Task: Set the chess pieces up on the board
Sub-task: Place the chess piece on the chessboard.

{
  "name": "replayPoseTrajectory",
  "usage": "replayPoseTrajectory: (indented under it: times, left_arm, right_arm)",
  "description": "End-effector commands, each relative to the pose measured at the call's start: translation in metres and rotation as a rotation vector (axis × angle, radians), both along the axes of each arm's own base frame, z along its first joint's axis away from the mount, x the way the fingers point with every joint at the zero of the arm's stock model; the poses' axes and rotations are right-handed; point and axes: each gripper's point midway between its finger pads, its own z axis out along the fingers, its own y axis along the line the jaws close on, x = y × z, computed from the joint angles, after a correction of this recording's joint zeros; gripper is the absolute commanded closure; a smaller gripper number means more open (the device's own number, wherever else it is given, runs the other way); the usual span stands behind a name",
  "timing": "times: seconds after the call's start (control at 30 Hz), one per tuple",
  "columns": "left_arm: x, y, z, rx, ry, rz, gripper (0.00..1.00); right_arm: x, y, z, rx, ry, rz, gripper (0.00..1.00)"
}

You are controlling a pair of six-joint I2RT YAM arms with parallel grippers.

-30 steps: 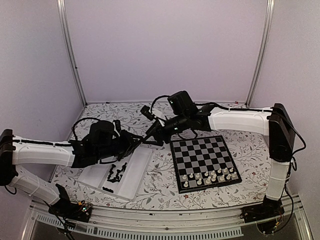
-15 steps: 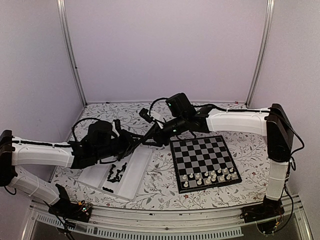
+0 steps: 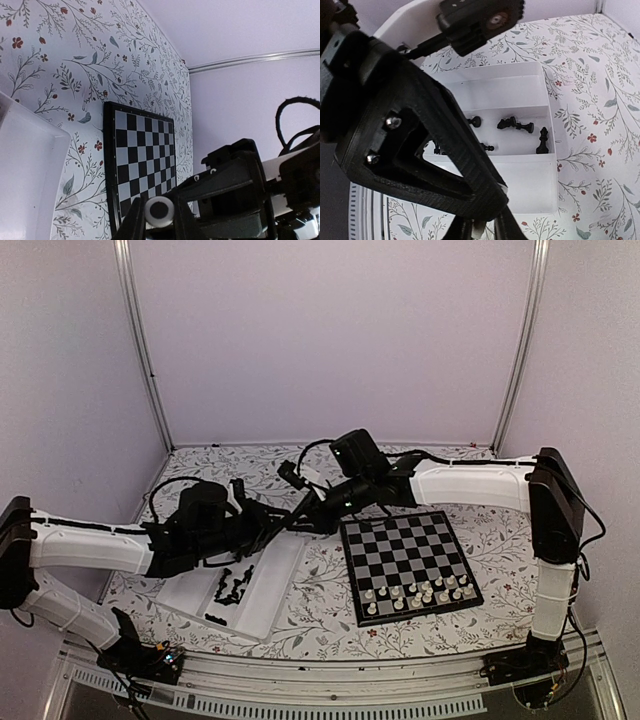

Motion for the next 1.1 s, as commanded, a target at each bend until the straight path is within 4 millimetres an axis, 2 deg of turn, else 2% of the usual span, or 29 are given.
replayPoseTrajectory:
  times: [0.0, 0.07, 0.23, 0.3, 0.37, 0.4, 0.5, 0.6, 0.7, 0.73, 0.8, 0.87, 0.97, 1.07]
  left_arm:
    - [0.000, -0.007, -0.002, -0.006, 0.004, -0.037, 0.80]
    - [0.002, -0.008, -0.002, 0.015, -0.002, -0.046, 0.70]
    - [0.012, 0.007, 0.016, 0.205, -0.115, -0.034, 0.51]
    - [0.018, 0.020, 0.028, 0.317, -0.186, -0.005, 0.33]
    - [0.023, 0.034, 0.041, 0.449, -0.283, 0.010, 0.03]
    - [0.025, 0.040, 0.050, 0.504, -0.331, 0.018, 0.01]
    - [0.034, 0.065, 0.059, 0.756, -0.401, 0.049, 0.01]
    - [0.045, 0.084, 0.073, 0.985, -0.483, 0.082, 0.01]
    - [0.054, 0.129, 0.064, 1.147, -0.421, 0.311, 0.01]
    - [0.055, 0.132, 0.063, 1.169, -0.422, 0.325, 0.01]
    - [0.057, 0.120, 0.065, 1.187, -0.473, 0.250, 0.03]
    - [0.056, 0.108, 0.064, 1.150, -0.494, 0.191, 0.09]
    - [0.052, 0.090, 0.055, 1.077, -0.510, 0.099, 0.16]
    - [0.049, 0.082, 0.044, 1.043, -0.491, 0.059, 0.20]
  right_arm:
    - [0.000, 0.006, 0.016, 0.034, -0.027, 0.015, 0.94]
    - [-0.002, 0.001, 0.014, 0.013, -0.047, 0.021, 1.00]
    - [-0.009, -0.031, 0.000, -0.093, -0.119, 0.055, 1.00]
    - [-0.014, -0.046, -0.003, -0.140, -0.159, 0.094, 1.00]
    - [-0.020, -0.061, -0.011, -0.208, -0.202, 0.140, 1.00]
    - [-0.023, -0.069, -0.015, -0.243, -0.212, 0.159, 1.00]
    - [-0.027, -0.094, -0.026, -0.367, -0.294, 0.223, 1.00]
    - [-0.026, -0.126, -0.043, -0.539, -0.361, 0.283, 1.00]
    - [-0.025, -0.166, -0.065, -0.743, -0.396, 0.338, 1.00]
    - [-0.022, -0.179, -0.071, -0.806, -0.399, 0.343, 1.00]
    - [-0.016, -0.203, -0.077, -0.917, -0.407, 0.347, 1.00]
    - [-0.009, -0.223, -0.078, -1.000, -0.397, 0.335, 1.00]
    - [-0.005, -0.251, -0.082, -1.110, -0.344, 0.334, 1.00]
    - [-0.007, -0.275, -0.093, -1.227, -0.296, 0.355, 1.00]
